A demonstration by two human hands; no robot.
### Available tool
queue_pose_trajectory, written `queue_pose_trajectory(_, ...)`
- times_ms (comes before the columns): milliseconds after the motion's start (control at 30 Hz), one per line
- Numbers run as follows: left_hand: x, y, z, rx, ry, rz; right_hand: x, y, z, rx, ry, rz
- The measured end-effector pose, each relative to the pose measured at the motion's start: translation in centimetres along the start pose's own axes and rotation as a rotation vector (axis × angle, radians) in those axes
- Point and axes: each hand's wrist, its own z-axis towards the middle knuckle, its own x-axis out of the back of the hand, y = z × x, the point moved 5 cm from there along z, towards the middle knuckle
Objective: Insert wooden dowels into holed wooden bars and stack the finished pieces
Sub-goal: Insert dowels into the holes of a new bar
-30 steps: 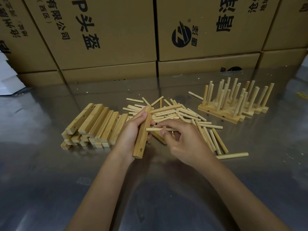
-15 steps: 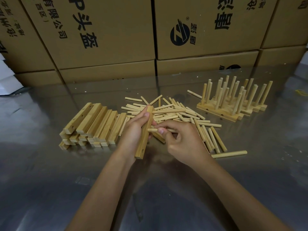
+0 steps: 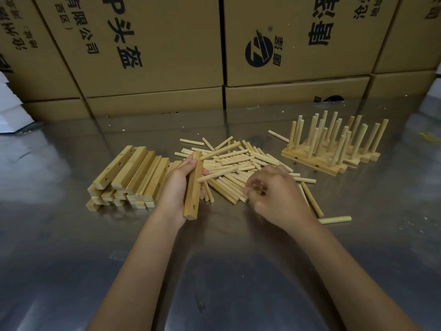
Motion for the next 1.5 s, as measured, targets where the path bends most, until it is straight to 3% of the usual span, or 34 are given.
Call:
queue_pose_trajectory(467, 0.0, 0.3, -0.8, 0.029, 0.067, -0.009, -0.7, -0.2, -0.3, -0.014, -0.094, -0.219)
queue_pose_trajectory(533, -0.1, 0.4, -0.9, 0.039, 0.060, -0.029, 0.1, -0.6, -0.2, -0.032, -0.005, -0.016)
queue_pose_trajectory(633, -0.1, 0.5, -1.0, 0.050, 0.045, -0.066, 1.5, -0.7, -0.1, -0.163, 0.053, 0.539)
queue_pose_trajectory(700, 0.0, 0.5, -1.1, 0.062, 0.038, -0.085, 1.8, -1.7, -0.2, -0.128, -0.091, 0.745)
queue_pose_trajectory(767, 0.1, 0.5, -1.1, 0.074, 0.044, -0.102, 1.7, -3.0, -0.6, -0.024, -0.241, 0.798)
queue_pose_trajectory(900, 0.3, 0.5, -1.0, 0.082, 0.061, -0.147, 0.2, -4.1, -1.1, 0.031, -0.300, 0.714)
queue_pose_trajectory(1200, 0.4, 0.4, -0.6, 0.016, 0.130, -0.070, -0.6, -4.5, -1.6, 0.066, -0.164, 0.596)
queue_pose_trajectory(1500, 0.5, 0.5, -1.1, -0.047, 0.204, 0.028, -0.4, -5.7, -2.1, 0.155, -0.127, 0.533)
